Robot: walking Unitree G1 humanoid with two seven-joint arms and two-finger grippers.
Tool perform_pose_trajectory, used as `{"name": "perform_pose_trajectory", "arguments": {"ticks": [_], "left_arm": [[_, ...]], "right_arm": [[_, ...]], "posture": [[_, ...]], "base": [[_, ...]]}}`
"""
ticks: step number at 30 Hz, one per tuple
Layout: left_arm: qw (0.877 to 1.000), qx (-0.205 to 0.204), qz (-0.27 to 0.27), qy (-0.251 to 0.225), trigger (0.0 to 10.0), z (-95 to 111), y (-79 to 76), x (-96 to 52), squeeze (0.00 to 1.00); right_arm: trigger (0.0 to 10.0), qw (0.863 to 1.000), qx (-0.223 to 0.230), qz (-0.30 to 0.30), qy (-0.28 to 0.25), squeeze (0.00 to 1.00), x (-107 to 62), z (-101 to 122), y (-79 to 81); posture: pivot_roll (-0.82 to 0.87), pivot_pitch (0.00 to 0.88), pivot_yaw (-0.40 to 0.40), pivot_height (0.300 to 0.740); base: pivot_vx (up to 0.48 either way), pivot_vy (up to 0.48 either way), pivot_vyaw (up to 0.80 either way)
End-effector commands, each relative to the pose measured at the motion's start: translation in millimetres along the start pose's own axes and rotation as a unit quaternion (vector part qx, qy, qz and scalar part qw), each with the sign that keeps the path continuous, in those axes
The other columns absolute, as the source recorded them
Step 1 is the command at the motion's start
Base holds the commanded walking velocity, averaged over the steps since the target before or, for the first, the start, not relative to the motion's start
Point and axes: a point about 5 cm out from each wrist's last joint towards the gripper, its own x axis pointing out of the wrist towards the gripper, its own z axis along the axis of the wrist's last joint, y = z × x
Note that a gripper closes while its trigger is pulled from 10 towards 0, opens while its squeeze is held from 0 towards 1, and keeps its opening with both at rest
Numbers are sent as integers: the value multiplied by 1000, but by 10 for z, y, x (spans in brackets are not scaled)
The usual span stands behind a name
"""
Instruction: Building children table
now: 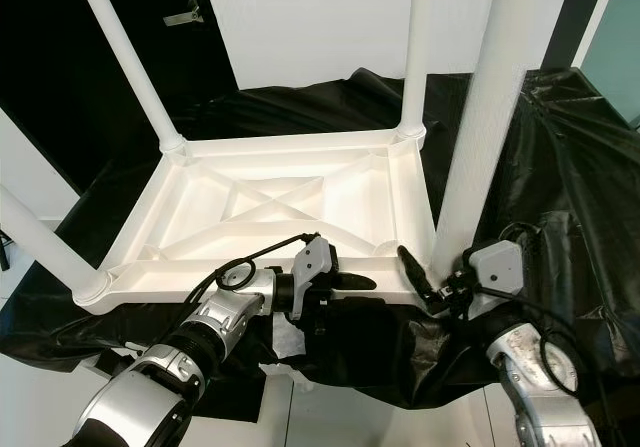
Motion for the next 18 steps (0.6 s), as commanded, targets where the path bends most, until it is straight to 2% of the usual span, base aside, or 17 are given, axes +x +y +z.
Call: {"name": "perform_pose_trajectory", "arguments": {"ticks": [1,2,5,8,9,12,15,18], "left_arm": [[998,-25,-46,45,10000,-196,-147,71,0],[998,-25,-45,45,10000,-195,-146,70,0],[998,-25,-45,45,10000,-196,-147,69,0],[998,-26,-44,45,10000,-207,-152,57,0],[998,-27,-44,47,10000,-216,-153,44,0],[998,-27,-44,47,10000,-219,-153,41,0],[997,-25,-45,50,10000,-219,-149,38,0],[998,-25,-42,47,10000,-195,-131,46,0]], "right_arm": [[0,997,57,37,26,0,-25,-104,103],[0,995,82,38,35,0,-41,-140,104],[0,993,100,31,48,0,-66,-218,106],[0,989,135,33,58,0,-76,-332,270],[0,986,158,18,47,0,-36,-344,390],[0,985,169,-4,42,0,-18,-358,421],[0,978,157,-132,38,0,28,-389,488],[0,973,113,-200,35,0,92,-366,501]], "posture": [[-233,0,82,740],[-233,0,82,740],[-227,0,82,740],[-224,0,83,740],[-222,0,83,740],[-224,0,85,740],[-216,1,83,740],[-213,1,84,740]], "base": [[0,0,0],[0,0,0],[0,0,0],[0,0,0],[0,0,0],[0,0,0],[0,0,0],[0,0,0]]}}
